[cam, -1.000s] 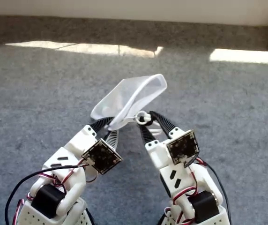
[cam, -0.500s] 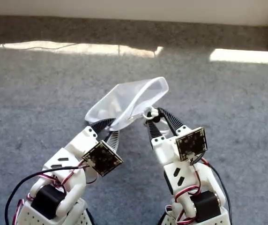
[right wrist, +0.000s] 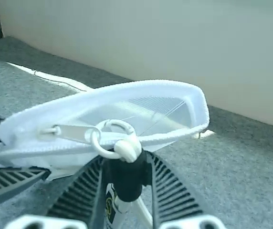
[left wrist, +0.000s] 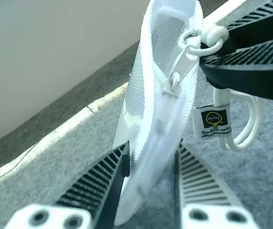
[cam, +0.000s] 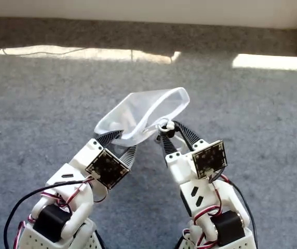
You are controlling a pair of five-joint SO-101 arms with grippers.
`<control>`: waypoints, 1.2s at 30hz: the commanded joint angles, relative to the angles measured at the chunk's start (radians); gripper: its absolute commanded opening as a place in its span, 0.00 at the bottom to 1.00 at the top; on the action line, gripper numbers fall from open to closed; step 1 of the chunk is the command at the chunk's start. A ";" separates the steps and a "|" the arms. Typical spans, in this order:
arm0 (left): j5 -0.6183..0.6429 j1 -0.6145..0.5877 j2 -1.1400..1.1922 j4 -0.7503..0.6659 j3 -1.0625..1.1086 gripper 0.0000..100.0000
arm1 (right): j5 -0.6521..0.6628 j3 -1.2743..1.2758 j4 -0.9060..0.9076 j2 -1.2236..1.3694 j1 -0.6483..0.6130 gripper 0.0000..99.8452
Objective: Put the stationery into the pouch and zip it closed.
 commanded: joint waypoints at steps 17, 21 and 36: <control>0.006 0.079 -0.013 -0.077 -0.005 0.01 | 0.028 -0.076 0.025 -0.015 -0.027 0.00; 0.006 0.073 -0.015 -0.040 -0.016 0.01 | 0.023 -0.122 0.025 -0.015 0.012 0.00; 0.011 -0.036 -0.117 0.130 -0.067 0.01 | 0.028 -0.045 -0.216 -0.008 0.298 0.00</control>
